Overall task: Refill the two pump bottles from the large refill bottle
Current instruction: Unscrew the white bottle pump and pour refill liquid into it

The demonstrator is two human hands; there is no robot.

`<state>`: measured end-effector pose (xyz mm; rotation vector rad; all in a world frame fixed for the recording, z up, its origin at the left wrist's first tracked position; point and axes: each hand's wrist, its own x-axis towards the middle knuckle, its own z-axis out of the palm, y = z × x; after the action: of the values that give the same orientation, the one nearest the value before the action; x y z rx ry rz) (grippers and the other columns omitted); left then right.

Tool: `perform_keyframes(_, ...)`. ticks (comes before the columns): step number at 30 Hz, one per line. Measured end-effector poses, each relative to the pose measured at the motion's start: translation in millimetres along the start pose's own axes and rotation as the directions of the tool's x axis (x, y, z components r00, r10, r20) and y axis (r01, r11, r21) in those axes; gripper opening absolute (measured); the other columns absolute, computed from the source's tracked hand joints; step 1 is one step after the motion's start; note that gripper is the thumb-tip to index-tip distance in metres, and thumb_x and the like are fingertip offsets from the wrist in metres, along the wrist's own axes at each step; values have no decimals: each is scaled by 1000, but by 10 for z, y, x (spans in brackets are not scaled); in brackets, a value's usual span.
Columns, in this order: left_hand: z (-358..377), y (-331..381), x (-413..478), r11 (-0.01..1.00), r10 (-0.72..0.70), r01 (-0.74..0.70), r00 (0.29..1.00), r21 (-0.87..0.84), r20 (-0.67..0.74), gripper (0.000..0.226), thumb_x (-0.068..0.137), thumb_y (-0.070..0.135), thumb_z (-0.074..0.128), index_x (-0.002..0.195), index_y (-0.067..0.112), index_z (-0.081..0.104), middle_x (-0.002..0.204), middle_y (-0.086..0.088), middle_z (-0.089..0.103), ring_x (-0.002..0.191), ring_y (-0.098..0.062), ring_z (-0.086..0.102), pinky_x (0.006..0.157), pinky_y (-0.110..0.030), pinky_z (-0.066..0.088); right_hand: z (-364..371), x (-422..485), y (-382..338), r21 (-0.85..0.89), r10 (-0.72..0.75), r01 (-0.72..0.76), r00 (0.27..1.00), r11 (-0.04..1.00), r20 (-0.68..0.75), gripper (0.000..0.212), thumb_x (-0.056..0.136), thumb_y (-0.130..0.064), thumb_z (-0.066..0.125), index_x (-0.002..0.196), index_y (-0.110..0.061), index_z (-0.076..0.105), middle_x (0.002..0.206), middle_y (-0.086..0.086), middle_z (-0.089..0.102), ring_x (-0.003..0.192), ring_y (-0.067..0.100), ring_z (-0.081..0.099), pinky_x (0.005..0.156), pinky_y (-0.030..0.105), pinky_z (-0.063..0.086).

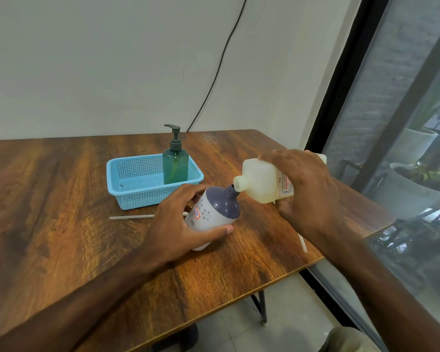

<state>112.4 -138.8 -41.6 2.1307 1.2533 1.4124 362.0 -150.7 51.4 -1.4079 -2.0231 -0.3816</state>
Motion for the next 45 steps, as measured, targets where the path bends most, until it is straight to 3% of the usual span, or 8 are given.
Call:
perform_keyframes(3, -3, 6, 0, 1000, 7, -7, 1000, 0, -3, 74, 62, 82, 79, 125, 58, 51, 122, 42, 53, 117, 14, 55, 85, -16, 52, 3, 0, 0, -4, -1, 1, 1000, 1000, -3, 85, 62, -14, 91, 138, -30, 55, 140, 1, 58, 134, 26, 47, 111, 50, 33)
perform_keyframes(10, -6, 20, 6, 1000, 17, -17, 1000, -16, -6, 77, 62, 73, 86, 129, 45, 58, 123, 29, 62, 116, 4, 60, 83, -24, 58, -12, 7, -5, 0, 1, -1, 1000, 1000, 9, 86, 63, -14, 91, 138, -30, 54, 141, 2, 58, 135, 28, 47, 111, 51, 33)
perform_keyframes(13, -9, 24, 6, 1000, 20, -20, 1000, -14, -8, 73, 62, 75, 84, 126, 52, 55, 123, 34, 59, 116, 8, 58, 84, -19, 56, -21, 8, -8, -4, -3, 3, 1000, 1000, 16, 85, 64, -14, 91, 138, -30, 54, 141, 2, 58, 135, 27, 46, 112, 51, 32)
perform_keyframes(18, -4, 14, 4, 1000, 8, -8, 1000, -12, -7, 79, 62, 78, 82, 129, 47, 55, 124, 31, 60, 116, 6, 58, 84, -23, 58, -28, 19, -6, -6, 10, -9, 999, 1000, 37, 85, 65, -16, 90, 140, -32, 52, 143, 0, 56, 137, 26, 44, 112, 51, 31)
perform_keyframes(26, -3, 12, -1, 1000, -14, 15, 1000, 7, -21, 81, 60, 79, 82, 129, 49, 53, 121, 39, 55, 115, 14, 55, 83, -14, 51, -8, 35, -18, -17, 1, 0, 999, 1000, 35, 84, 66, -17, 90, 139, -32, 52, 142, 0, 56, 136, 26, 45, 112, 52, 33)
perform_keyframes(32, -11, 13, 0, 1000, -15, 16, 999, 22, -28, 82, 59, 82, 81, 128, 49, 52, 122, 37, 55, 115, 13, 55, 85, -13, 49, -11, 47, -21, -16, 2, -1, 999, 1000, 38, 84, 65, -17, 91, 139, -32, 52, 142, 1, 56, 136, 27, 46, 112, 53, 32)
perform_keyframes(36, 5, 1, 2, 999, -29, 30, 999, 22, -23, 86, 59, 81, 82, 130, 39, 58, 124, 25, 61, 116, 6, 57, 84, -18, 53, -37, 50, -38, -32, 5, -4, 999, 999, 50, 83, 68, -19, 89, 140, -33, 52, 144, -1, 55, 138, 25, 43, 112, 50, 32)
perform_keyframes(45, 5, -14, -4, 999, -46, 47, 999, 26, -14, 88, 59, 81, 82, 132, 40, 55, 125, 27, 59, 116, 10, 55, 85, -16, 51, -51, 47, -62, -31, 16, -14, 999, 999, 50, 84, 67, -17, 90, 140, -32, 52, 145, 0, 54, 138, 26, 42, 113, 50, 30)
